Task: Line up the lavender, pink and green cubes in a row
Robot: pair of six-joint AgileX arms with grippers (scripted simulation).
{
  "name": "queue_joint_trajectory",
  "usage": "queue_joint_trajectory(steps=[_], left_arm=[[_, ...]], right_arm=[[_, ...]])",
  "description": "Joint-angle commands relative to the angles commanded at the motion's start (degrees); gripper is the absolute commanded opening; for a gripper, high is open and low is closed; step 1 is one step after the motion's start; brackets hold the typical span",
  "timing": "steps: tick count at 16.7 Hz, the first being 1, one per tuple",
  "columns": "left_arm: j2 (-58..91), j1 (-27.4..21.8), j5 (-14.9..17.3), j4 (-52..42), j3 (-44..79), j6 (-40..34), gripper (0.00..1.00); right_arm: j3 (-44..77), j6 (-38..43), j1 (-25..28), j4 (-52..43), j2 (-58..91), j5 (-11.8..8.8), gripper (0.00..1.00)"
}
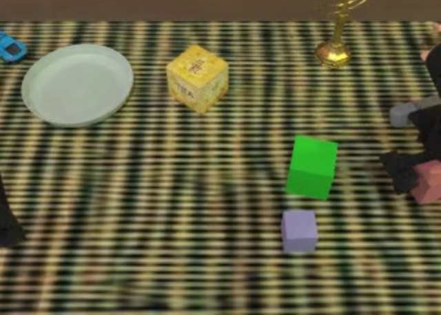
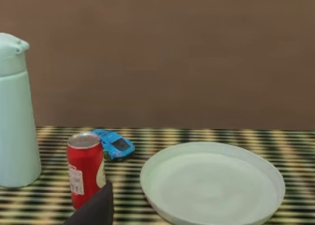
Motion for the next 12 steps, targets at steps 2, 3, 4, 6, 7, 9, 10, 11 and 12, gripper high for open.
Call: queue_joint_trajectory(steps=[2, 3, 4, 6, 7, 9, 10, 11, 12], left_arm=[[0.0, 0.0, 0.0, 0.0, 0.0, 0.0, 1.00], [0.0, 0.0, 0.0, 0.0, 0.0, 0.0, 1.00], [0.0, 0.0, 0.0, 0.0, 0.0, 0.0, 1.00], [0.0, 0.0, 0.0, 0.0, 0.0, 0.0, 1.00], [0.0, 0.0, 0.0, 0.0, 0.0, 0.0, 1.00], [0.0, 0.0, 0.0, 0.0, 0.0, 0.0, 1.00], [0.0, 0.0, 0.0, 0.0, 0.0, 0.0, 1.00], [0.0, 0.0, 0.0, 0.0, 0.0, 0.0, 1.00], [0.0, 0.0, 0.0, 0.0, 0.0, 0.0, 1.00]], right_arm=[[0.0, 0.0, 0.0, 0.0, 0.0, 0.0, 0.47], [0.0, 0.0, 0.0, 0.0, 0.0, 0.0, 0.40], [0.0, 0.0, 0.0, 0.0, 0.0, 0.0, 0.32], [0.0, 0.0, 0.0, 0.0, 0.0, 0.0, 0.17], [0.0, 0.0, 0.0, 0.0, 0.0, 0.0, 0.10], [0.0, 0.0, 0.0, 0.0, 0.0, 0.0, 0.00], [0.0, 0.0, 0.0, 0.0, 0.0, 0.0, 0.00], [0.0, 0.0, 0.0, 0.0, 0.0, 0.0, 0.00], [0.0, 0.0, 0.0, 0.0, 0.0, 0.0, 0.00]])
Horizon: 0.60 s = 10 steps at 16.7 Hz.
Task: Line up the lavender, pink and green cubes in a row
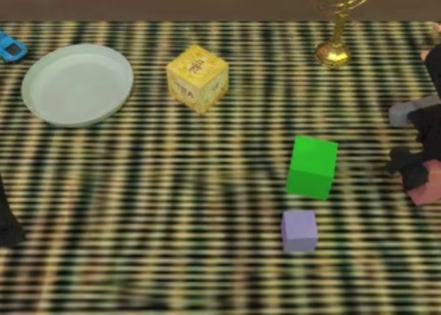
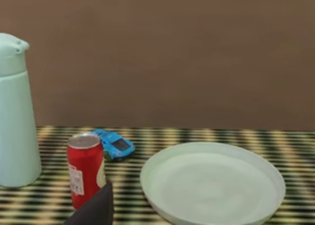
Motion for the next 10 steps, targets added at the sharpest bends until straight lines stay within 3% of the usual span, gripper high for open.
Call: queue_joint_trajectory(steps=[6, 10], left_arm=[[0.0, 0.0, 0.0, 0.0, 0.0, 0.0, 1.00], [0.0, 0.0, 0.0, 0.0, 0.0, 0.0, 1.00]], right_arm=[[0.6, 0.2, 0.0, -0.9, -1.6, -0.3, 0.00], [4.0, 0.2, 0.1, -7.5, -4.4, -0.4, 0.00]])
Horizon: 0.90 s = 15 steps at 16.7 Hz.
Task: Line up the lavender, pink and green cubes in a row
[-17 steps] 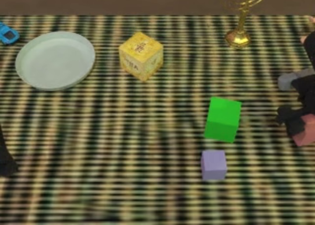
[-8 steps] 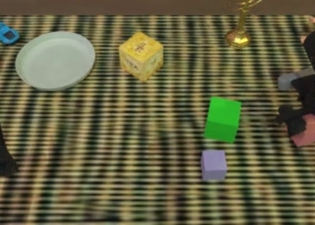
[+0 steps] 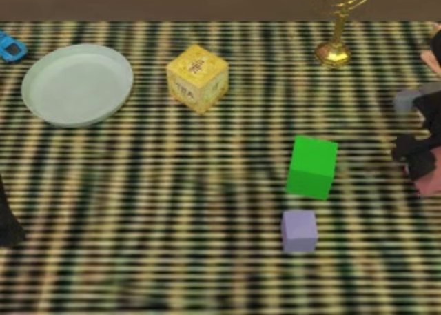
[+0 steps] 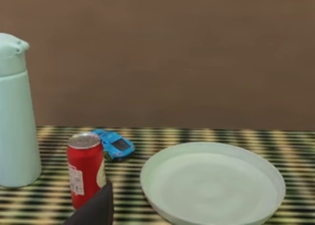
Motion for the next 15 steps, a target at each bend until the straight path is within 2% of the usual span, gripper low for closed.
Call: queue_joint_trajectory(steps=[4, 10, 13, 15], left_arm=[[0.0, 0.0, 0.0, 0.0, 0.0, 0.0, 1.00], [0.0, 0.0, 0.0, 0.0, 0.0, 0.0, 1.00], [0.0, 0.0, 0.0, 0.0, 0.0, 0.0, 1.00], [0.0, 0.0, 0.0, 0.0, 0.0, 0.0, 1.00]], right_arm=[[3.5, -0.2, 0.3, -6.9, -3.6, 0.0, 0.00], [3.9, 0.7, 0.8, -7.2, -3.4, 0.0, 0.00], [6.0, 6.2, 5.3, -8.3, -2.2, 0.1, 0.00], [7.7, 12.8, 10.0, -9.5, -1.2, 0.3, 0.00]])
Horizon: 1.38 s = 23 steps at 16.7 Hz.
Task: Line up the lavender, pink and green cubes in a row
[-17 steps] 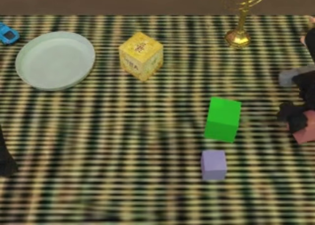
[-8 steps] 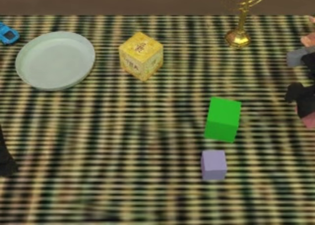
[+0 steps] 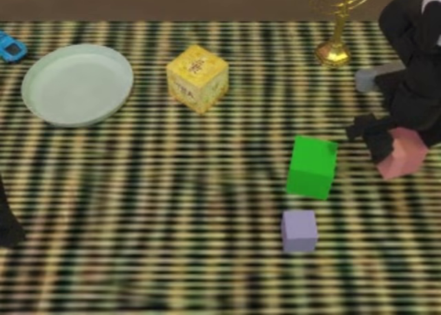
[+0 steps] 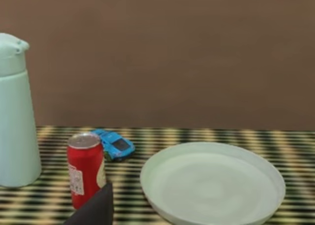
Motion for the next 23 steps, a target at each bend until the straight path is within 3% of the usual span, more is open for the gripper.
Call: queue_joint_trajectory(steps=[7, 11, 18, 23], left_arm=[[0.0, 0.0, 0.0, 0.0, 0.0, 0.0, 1.00], [0.0, 0.0, 0.0, 0.0, 0.0, 0.0, 1.00], [0.0, 0.0, 0.0, 0.0, 0.0, 0.0, 1.00], [0.0, 0.0, 0.0, 0.0, 0.0, 0.0, 1.00]], right_arm=[[6.1, 33.1, 21.0, -4.3, 3.0, 0.5, 0.00], [8.4, 44.6, 29.9, -5.3, 3.0, 0.9, 0.00], [8.5, 46.9, 31.7, -5.1, 2.8, 0.9, 0.00], [3.4, 47.1, 31.8, 3.0, 5.5, 1.0, 0.00]])
